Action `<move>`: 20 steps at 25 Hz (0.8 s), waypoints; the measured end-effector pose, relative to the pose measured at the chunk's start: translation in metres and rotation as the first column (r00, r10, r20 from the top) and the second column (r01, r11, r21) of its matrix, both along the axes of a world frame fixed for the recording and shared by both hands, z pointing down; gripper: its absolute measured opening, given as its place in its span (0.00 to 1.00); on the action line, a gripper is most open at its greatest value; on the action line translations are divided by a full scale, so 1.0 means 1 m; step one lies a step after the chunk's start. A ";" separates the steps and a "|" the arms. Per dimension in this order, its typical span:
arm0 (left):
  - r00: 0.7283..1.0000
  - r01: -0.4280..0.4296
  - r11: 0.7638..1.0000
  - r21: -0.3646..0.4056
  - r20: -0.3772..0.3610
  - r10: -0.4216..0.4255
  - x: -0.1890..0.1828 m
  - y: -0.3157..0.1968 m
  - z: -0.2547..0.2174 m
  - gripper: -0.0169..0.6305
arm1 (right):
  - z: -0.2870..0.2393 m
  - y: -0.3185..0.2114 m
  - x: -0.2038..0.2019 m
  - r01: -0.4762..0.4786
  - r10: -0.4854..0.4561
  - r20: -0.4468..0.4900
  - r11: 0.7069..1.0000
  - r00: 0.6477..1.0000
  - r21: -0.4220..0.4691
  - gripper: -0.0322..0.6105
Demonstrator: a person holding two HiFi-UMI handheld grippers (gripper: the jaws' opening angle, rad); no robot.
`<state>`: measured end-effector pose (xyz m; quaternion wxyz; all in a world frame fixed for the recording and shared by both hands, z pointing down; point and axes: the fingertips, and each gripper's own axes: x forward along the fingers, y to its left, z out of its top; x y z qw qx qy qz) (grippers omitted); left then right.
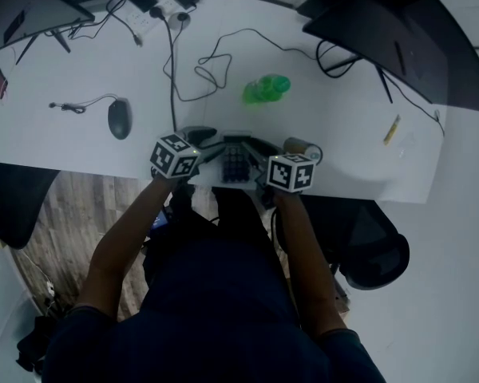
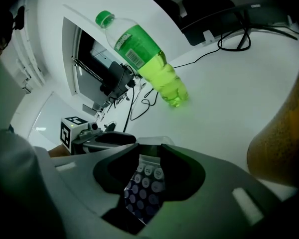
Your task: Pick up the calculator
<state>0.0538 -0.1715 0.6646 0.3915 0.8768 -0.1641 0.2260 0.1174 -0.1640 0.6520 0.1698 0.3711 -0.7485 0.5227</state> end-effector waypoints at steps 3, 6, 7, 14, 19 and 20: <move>1.000 -0.001 1.000 -0.010 -0.003 0.001 0.003 -0.001 0.000 0.32 | 0.005 0.001 -0.003 0.007 -0.007 0.003 1.000 1.000 -0.010 0.23; 1.000 -0.015 1.000 -0.011 0.005 0.015 0.005 -0.001 0.001 0.32 | 0.005 -0.001 -0.010 0.011 -0.011 0.019 1.000 1.000 -0.008 0.23; 1.000 -0.021 1.000 -0.009 0.009 0.021 0.005 0.000 0.001 0.32 | 0.005 -0.002 -0.011 0.012 -0.012 0.020 1.000 1.000 -0.006 0.23; 0.999 -0.018 1.000 0.009 0.030 0.018 0.009 -0.001 0.003 0.24 | 0.011 -0.002 -0.011 0.022 -0.022 0.005 1.000 1.000 -0.005 0.23; 0.998 -0.002 1.000 0.029 0.056 0.000 0.006 -0.005 0.006 0.14 | 0.011 -0.002 -0.010 0.016 -0.016 0.002 1.000 1.000 -0.004 0.21; 0.998 -0.002 0.999 0.034 0.059 0.000 0.006 -0.005 0.006 0.14 | 0.012 0.000 -0.009 0.015 -0.015 -0.001 1.000 1.000 -0.008 0.17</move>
